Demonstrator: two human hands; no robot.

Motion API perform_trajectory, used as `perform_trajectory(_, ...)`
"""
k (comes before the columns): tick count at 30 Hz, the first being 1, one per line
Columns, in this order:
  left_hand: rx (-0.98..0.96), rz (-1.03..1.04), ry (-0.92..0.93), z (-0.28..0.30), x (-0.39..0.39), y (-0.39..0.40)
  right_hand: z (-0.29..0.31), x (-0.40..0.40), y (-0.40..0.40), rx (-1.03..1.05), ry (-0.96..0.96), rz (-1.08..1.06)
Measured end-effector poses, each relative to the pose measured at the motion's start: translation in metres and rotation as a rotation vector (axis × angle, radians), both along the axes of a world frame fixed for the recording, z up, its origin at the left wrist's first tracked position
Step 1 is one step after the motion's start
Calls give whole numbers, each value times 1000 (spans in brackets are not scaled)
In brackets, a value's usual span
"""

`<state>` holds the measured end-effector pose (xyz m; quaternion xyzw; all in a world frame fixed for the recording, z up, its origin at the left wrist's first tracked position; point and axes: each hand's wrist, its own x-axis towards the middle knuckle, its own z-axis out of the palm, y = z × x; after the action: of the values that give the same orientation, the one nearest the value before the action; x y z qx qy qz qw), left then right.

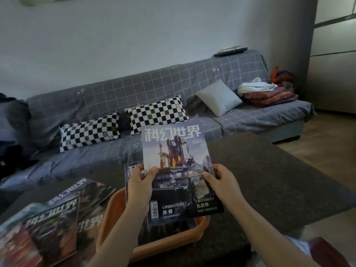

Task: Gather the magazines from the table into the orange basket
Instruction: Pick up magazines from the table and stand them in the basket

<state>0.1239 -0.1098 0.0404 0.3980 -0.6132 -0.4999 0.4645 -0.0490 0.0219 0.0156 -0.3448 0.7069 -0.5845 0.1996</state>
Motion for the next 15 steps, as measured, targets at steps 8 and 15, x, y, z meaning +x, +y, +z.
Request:
perform_trajectory(8, 13, 210, -148, -43, 50, -26, -22, 44, -41, 127, 108, 85)
perform_trajectory(15, -141, 348, -469, -64, 58, -23, -36, 55, -50, 233, 293, 96)
